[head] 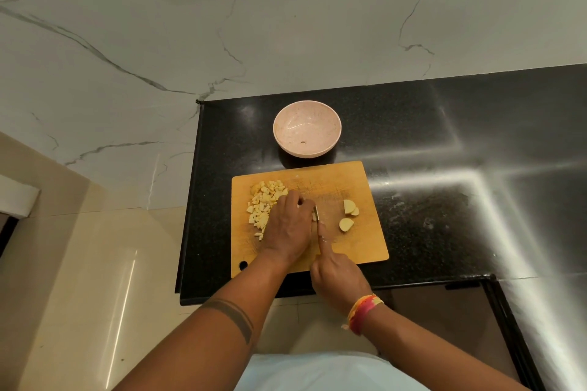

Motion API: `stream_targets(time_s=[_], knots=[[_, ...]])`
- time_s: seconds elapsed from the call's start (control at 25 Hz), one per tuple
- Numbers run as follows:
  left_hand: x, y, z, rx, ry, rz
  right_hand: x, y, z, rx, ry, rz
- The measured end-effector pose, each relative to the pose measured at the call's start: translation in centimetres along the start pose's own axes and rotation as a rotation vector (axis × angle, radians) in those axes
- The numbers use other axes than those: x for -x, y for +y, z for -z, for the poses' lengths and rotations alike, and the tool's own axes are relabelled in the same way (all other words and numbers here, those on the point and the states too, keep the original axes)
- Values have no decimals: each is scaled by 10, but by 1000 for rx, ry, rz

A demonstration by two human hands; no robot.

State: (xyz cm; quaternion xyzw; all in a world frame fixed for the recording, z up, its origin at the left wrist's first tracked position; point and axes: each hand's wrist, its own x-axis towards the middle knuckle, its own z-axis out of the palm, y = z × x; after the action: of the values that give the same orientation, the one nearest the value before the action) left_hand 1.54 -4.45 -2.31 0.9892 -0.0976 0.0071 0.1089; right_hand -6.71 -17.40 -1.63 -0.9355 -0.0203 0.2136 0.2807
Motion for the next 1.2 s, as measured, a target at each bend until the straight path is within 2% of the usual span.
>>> stream_targets(time_s=[0.2, 0.32, 0.44, 0.6, 0.88, 1.2], knots=[[-5, -7, 13, 4, 33, 57, -12, -8, 19, -36, 82, 13], [-19, 16, 16, 217, -85, 1, 1, 10, 38, -92, 154, -61], [-36, 52, 13, 418, -221, 28, 11, 34, 50, -107, 214, -133], [-51, 71, 2, 376, -333, 76, 17, 45, 49, -134, 219, -133], [-31, 46, 4, 578, -185, 332, 22, 38, 35, -87, 159, -55], [-8, 31, 5, 494, -197, 218, 14, 29, 24, -31, 75, -26]])
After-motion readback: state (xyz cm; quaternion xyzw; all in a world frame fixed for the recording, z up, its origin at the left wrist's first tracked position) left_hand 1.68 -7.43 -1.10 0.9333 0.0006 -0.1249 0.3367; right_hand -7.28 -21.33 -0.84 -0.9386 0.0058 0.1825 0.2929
